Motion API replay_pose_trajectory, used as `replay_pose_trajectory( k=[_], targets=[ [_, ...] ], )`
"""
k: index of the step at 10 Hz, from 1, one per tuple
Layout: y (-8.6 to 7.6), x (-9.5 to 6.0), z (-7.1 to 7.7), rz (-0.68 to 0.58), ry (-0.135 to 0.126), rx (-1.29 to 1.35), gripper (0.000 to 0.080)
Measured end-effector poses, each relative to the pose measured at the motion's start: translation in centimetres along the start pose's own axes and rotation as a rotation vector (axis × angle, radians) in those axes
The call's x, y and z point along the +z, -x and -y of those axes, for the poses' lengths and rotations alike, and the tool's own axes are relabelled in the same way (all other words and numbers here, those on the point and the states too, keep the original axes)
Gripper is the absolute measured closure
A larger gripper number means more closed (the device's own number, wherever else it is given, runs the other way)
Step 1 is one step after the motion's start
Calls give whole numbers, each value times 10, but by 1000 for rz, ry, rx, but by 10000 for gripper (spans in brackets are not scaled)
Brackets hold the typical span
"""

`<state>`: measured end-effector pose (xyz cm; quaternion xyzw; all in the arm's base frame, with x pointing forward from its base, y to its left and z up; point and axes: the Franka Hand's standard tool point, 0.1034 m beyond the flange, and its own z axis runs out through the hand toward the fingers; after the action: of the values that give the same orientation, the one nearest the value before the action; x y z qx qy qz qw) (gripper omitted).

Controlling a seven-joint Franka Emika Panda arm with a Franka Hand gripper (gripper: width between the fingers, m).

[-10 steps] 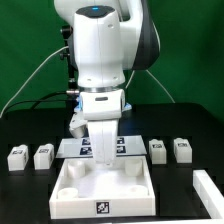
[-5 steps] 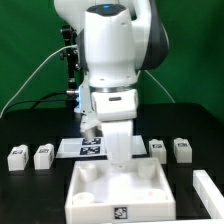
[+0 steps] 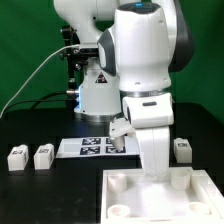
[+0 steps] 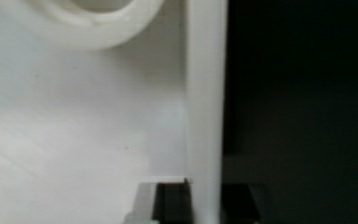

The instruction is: Assemble one leg

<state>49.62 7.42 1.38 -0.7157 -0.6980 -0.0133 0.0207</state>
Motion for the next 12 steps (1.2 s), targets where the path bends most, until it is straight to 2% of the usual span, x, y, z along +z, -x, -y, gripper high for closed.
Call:
replay_pose_trajectory(
  k=[4, 5, 6, 7, 8, 9, 10, 12],
  targets=[
    [1, 0, 0, 1, -2, -1, 739],
    [1, 0, 0, 1, -2, 0, 555],
    [2, 0, 0, 1, -2, 1, 418],
    [2, 0, 0, 1, -3, 1, 240],
    [2, 0, 0, 1, -3, 2, 240],
    [2, 0, 0, 1, -3, 2, 178],
    [2, 0, 0, 1, -3, 2, 155],
    [3, 1, 0, 1, -3, 3, 151]
  ],
)
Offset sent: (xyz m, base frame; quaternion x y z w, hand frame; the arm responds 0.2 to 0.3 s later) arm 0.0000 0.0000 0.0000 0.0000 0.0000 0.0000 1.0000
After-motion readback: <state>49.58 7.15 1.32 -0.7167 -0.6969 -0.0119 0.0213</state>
